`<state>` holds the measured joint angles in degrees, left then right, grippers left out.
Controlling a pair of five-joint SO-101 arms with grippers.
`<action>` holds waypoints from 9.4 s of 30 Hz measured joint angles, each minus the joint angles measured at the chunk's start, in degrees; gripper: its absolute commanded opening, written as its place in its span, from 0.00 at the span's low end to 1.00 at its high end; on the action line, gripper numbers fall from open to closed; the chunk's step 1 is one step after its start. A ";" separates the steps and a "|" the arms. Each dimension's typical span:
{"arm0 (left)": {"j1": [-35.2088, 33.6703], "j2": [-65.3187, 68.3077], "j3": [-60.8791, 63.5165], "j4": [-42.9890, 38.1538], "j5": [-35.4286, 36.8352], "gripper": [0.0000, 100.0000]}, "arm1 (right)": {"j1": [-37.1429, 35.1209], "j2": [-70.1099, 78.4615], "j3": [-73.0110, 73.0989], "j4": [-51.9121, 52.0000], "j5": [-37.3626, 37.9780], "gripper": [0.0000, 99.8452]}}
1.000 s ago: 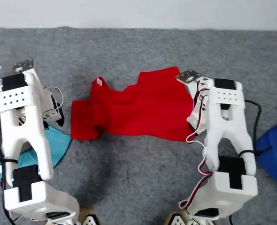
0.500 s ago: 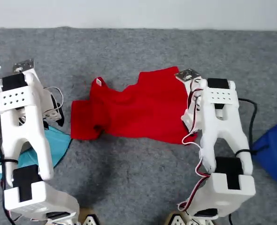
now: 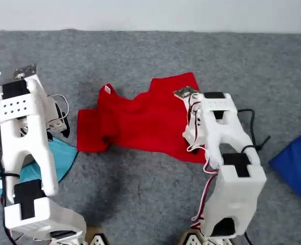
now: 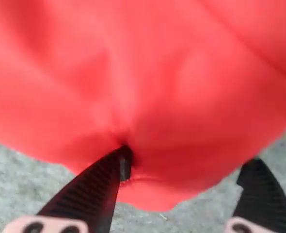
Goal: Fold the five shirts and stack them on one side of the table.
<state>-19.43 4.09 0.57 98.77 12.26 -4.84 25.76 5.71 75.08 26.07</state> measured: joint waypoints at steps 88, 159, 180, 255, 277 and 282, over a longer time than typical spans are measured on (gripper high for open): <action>36.31 61.27 -67.78 0.00 0.00 0.22 | 27.96 -18.73 -6.24 19.25 20.84 0.56; 14.24 42.64 -40.09 -6.68 4.22 0.21 | 21.45 -14.77 -6.24 19.25 17.76 0.50; 20.48 54.07 -49.67 -1.14 -5.45 0.01 | 21.45 -14.77 -6.24 19.34 17.76 0.50; 27.96 48.70 -44.04 0.18 -19.78 0.13 | 21.45 -14.77 -6.24 20.57 17.67 0.50; 34.37 32.62 -37.80 0.35 -16.97 0.26 | 21.45 -14.77 -6.24 20.57 17.67 0.50; 29.89 32.88 -37.80 0.35 -16.62 0.26 | 21.45 -14.77 -6.24 20.57 17.67 0.50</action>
<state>10.46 36.97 -37.23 99.12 -4.35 16.62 10.99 -0.53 95.65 43.74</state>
